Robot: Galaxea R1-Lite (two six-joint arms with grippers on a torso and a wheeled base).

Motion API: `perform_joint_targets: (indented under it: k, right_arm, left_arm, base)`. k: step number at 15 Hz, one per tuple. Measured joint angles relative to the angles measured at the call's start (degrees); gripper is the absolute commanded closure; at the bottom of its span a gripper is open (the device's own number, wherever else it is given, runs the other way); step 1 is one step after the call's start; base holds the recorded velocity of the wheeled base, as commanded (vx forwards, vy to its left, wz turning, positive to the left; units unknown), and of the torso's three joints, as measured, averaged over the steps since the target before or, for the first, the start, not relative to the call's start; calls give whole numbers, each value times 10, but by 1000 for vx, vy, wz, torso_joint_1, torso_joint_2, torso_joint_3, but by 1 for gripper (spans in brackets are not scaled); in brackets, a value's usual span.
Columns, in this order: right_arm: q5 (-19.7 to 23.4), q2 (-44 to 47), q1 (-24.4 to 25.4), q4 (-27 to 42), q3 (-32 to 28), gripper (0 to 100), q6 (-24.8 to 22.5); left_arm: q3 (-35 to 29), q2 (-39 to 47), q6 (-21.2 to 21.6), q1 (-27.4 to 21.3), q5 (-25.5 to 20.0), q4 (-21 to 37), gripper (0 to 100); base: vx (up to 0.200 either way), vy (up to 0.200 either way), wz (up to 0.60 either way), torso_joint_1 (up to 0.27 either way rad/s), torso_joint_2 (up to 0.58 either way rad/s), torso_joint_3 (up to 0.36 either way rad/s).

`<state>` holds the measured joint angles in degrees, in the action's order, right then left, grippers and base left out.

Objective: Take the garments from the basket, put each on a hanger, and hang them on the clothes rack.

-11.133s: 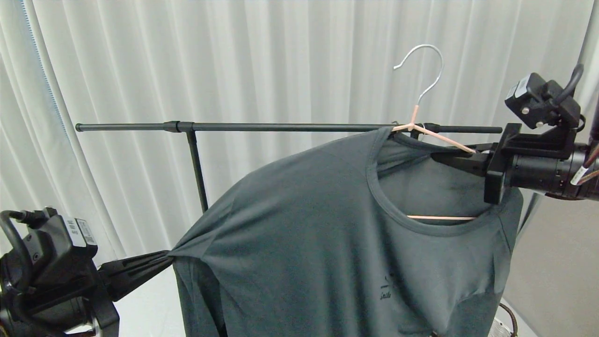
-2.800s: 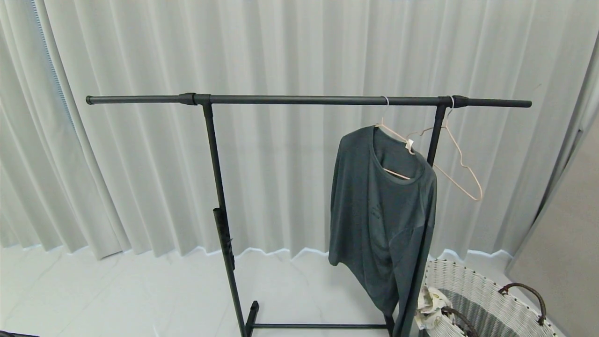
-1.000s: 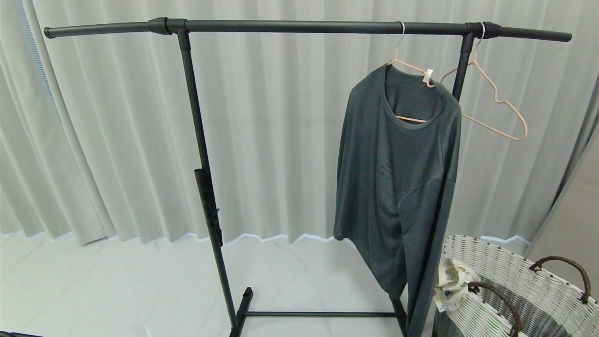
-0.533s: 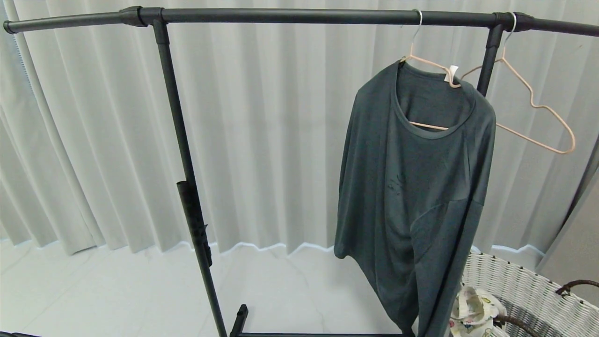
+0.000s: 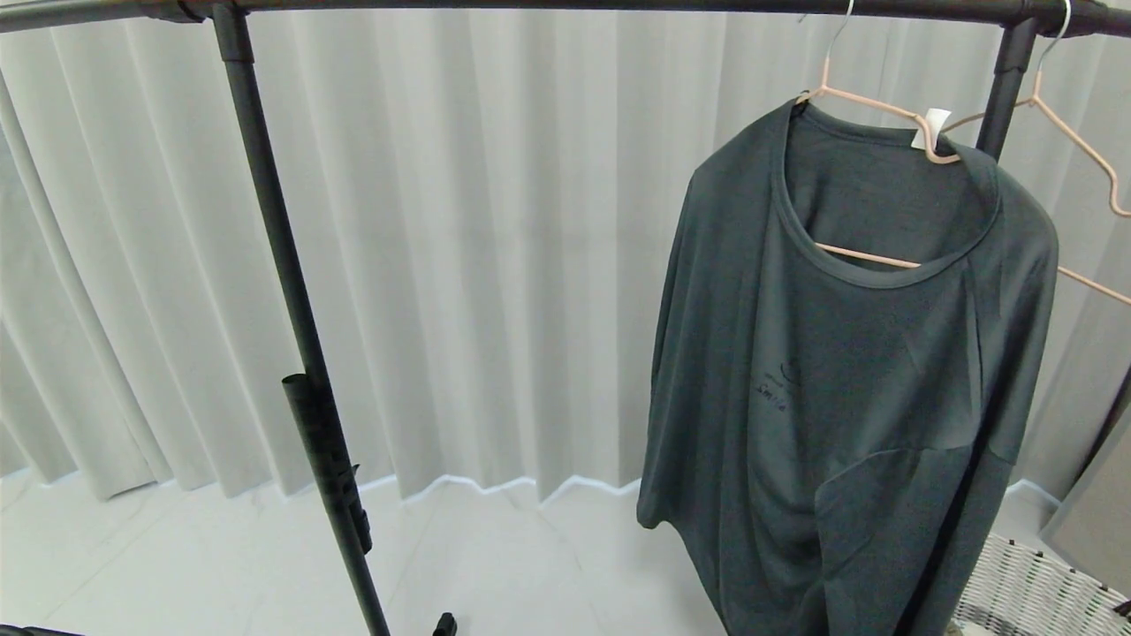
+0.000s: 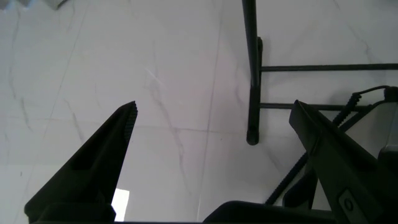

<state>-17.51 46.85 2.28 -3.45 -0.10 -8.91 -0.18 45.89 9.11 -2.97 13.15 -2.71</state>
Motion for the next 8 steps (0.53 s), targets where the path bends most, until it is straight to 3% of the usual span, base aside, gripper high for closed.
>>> perform_joint_targets:
  k: [2, 5, 8]
  right_arm:
    - [53, 3, 0, 1, -21, 0, -1]
    - [71, 66, 2, -15, -64, 0, -5]
    - [75, 176, 16, -82, -91, 0, -7]
  left_arm:
    - [0, 0, 0, 0, 0, 0, 0]
    - [0, 0, 0, 0, 0, 0, 0]
    - [0, -4, 0, 0, 0, 0, 0]
  base:
    - [0, 0, 0, 0, 0, 0]
    - [0, 0, 0, 0, 0, 0]
    - [0, 0, 0, 0, 0, 0]
